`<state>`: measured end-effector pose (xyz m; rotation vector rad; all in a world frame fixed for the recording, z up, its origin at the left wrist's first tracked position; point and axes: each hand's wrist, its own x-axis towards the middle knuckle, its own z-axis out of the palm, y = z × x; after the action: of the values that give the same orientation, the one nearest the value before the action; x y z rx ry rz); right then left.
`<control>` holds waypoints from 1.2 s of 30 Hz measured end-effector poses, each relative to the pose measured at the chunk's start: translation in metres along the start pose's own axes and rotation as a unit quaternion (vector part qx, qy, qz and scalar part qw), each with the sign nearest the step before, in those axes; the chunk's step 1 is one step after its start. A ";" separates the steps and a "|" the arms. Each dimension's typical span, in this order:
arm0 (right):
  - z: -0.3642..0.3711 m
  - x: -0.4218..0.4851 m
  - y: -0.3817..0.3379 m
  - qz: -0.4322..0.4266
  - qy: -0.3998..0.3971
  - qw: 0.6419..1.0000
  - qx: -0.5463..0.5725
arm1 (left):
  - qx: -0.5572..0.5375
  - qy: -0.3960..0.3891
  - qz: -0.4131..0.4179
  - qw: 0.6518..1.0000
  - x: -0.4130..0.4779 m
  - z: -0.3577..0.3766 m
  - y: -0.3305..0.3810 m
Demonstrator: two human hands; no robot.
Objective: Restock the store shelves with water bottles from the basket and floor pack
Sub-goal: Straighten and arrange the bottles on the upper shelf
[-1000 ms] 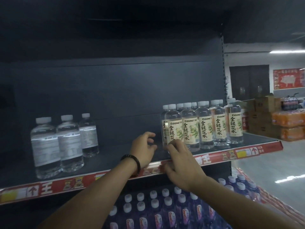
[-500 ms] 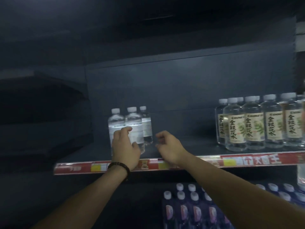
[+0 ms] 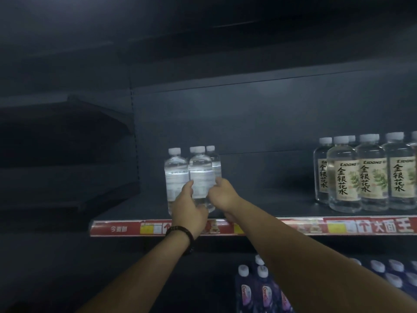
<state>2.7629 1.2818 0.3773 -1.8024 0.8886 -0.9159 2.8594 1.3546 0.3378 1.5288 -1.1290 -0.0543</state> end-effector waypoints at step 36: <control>-0.194 -0.079 0.105 -0.112 0.083 0.874 -0.466 | -0.246 -0.358 -0.072 0.898 0.042 0.199 0.090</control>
<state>2.5385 1.2385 0.3253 -2.7207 1.4057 -0.8481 2.7099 1.1929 0.3660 1.1351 -1.4207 -1.0016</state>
